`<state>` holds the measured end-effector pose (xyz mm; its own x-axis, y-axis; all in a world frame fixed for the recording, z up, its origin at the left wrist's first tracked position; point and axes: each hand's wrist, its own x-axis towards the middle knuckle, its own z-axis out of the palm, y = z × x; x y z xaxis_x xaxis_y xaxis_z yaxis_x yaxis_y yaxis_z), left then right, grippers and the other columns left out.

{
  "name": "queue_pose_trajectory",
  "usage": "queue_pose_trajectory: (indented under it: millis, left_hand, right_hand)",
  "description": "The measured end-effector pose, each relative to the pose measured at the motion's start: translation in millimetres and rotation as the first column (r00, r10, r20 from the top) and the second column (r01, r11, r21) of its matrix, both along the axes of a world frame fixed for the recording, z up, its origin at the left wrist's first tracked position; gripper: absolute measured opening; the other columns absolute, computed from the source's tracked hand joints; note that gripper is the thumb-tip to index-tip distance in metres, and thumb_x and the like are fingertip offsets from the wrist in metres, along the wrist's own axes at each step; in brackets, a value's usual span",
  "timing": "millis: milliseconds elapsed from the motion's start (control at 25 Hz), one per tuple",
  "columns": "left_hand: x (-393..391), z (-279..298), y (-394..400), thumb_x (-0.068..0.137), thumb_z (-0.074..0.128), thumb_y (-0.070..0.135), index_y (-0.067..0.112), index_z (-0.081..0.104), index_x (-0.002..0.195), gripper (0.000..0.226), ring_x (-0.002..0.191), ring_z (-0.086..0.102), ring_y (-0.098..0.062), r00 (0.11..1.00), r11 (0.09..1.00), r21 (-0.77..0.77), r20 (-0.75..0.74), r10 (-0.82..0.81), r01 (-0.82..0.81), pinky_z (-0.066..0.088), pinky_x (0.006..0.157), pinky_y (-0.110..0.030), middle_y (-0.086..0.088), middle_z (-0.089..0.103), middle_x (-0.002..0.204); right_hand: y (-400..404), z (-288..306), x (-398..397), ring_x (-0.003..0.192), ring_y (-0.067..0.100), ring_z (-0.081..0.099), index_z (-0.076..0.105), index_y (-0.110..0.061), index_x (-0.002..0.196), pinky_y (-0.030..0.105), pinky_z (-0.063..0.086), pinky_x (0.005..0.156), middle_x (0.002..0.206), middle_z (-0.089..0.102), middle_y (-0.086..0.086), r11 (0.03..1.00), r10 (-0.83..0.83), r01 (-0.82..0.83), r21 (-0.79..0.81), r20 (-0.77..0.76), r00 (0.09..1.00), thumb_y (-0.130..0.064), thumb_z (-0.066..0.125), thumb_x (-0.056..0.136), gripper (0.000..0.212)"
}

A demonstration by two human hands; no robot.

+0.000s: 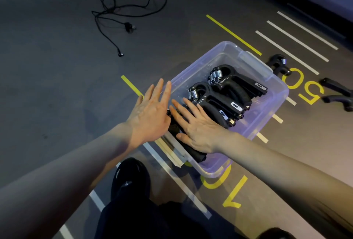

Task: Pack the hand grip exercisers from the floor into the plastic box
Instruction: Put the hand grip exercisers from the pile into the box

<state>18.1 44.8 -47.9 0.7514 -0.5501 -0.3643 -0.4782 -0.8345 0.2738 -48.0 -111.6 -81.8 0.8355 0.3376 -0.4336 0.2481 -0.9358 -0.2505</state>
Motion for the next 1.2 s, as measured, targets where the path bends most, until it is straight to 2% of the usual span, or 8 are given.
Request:
queue_pose_trajectory:
  millis: [320,520,640,720,800,880,1000,1200]
  left_hand:
    - [2,-5,-5,0.09,0.038,0.017,0.016,-0.018,0.146,0.079,0.144,-0.009,-0.026,1.0,1.0,-0.006,-0.001,0.013,-0.013,0.008,0.117,-0.044,-0.007,-0.014,0.156]
    - [3,-3,-11,0.091,0.037,0.02,0.016,-0.017,0.146,0.077,0.144,-0.009,-0.025,0.999,0.999,0.037,0.021,0.025,-0.026,0.005,0.117,-0.046,-0.006,-0.014,0.157]
    - [2,1,-16,0.093,0.036,0.025,0.015,-0.011,0.147,0.073,0.143,-0.013,-0.025,0.991,0.997,0.068,0.125,0.037,-0.046,0.0,0.115,-0.049,-0.003,-0.017,0.156]
    - [3,5,-25,0.095,0.034,0.029,0.015,-0.005,0.148,0.068,0.143,-0.014,-0.025,0.976,0.998,-0.005,0.21,0.059,-0.059,-0.003,0.114,-0.05,-0.003,-0.017,0.156]
    - [4,8,-41,0.096,0.031,0.039,0.015,0.001,0.149,0.065,0.143,-0.012,-0.025,0.961,0.993,-0.111,0.265,0.077,-0.049,-0.004,0.113,-0.05,-0.002,-0.014,0.157]
    - [4,9,-63,0.094,0.024,0.052,0.015,0.007,0.149,0.069,0.144,-0.007,-0.027,0.953,0.983,-0.183,0.299,0.055,0.001,-0.001,0.113,-0.052,-0.003,-0.008,0.158]
    - [4,11,-99,0.086,0.01,0.064,0.018,0.009,0.149,0.078,0.144,-0.005,-0.027,0.942,0.978,-0.187,0.336,-0.023,0.09,0.001,0.113,-0.053,0.0,-0.007,0.158]
    - [8,12,-160,0.084,0.012,0.065,0.027,0.001,0.149,0.076,0.143,-0.017,-0.024,0.949,0.97,-0.144,0.275,-0.153,0.198,-0.004,0.111,-0.056,0.008,-0.021,0.155]
  right_hand:
    - [5,-9,7,0.143,0.027,-0.025,-0.004,-0.014,0.152,0.037,-0.018,0.112,0.158,-0.015,0.007,0.997,-0.016,0.006,0.079,0.124,0.992,-0.044,0.037,0.096,0.076]
    - [2,-12,9,0.146,0.027,-0.013,0.0,-0.015,0.152,0.042,-0.012,0.116,0.159,-0.004,0.01,0.998,-0.01,0.0,0.063,0.155,0.988,-0.047,0.038,0.094,0.076]
    - [3,-10,10,0.146,0.025,-0.004,0.013,-0.017,0.151,0.042,-0.006,0.118,0.159,0.01,0.004,0.979,-0.077,0.059,0.195,0.084,0.993,-0.046,0.043,0.093,0.071]
    - [-3,-7,12,0.146,0.025,0.006,0.029,-0.018,0.147,0.044,0.004,0.12,0.156,0.022,0.003,0.936,-0.161,0.131,0.327,0.066,0.985,-0.044,0.039,0.096,0.058]
    - [-15,-2,13,0.139,0.027,0.028,0.046,-0.012,0.135,0.045,0.022,0.115,0.145,0.041,0.008,0.891,-0.297,0.206,0.404,0.178,0.938,-0.04,0.031,0.094,0.052]
    - [-40,7,13,0.131,0.026,0.041,0.051,-0.007,0.131,0.04,0.031,0.112,0.138,0.049,0.011,0.858,-0.439,0.285,0.427,0.326,0.837,-0.039,0.025,0.089,0.059]
    - [-88,17,11,0.139,0.022,0.032,0.04,-0.011,0.142,0.037,0.026,0.115,0.149,0.038,0.007,0.831,-0.551,0.42,0.366,0.438,0.71,-0.047,0.02,0.089,0.067]
    - [-163,14,7,0.145,0.016,0.017,0.03,-0.015,0.147,0.026,0.012,0.116,0.156,0.024,0.001,0.677,-0.736,0.596,0.432,0.386,0.556,-0.045,0.027,0.097,0.059]
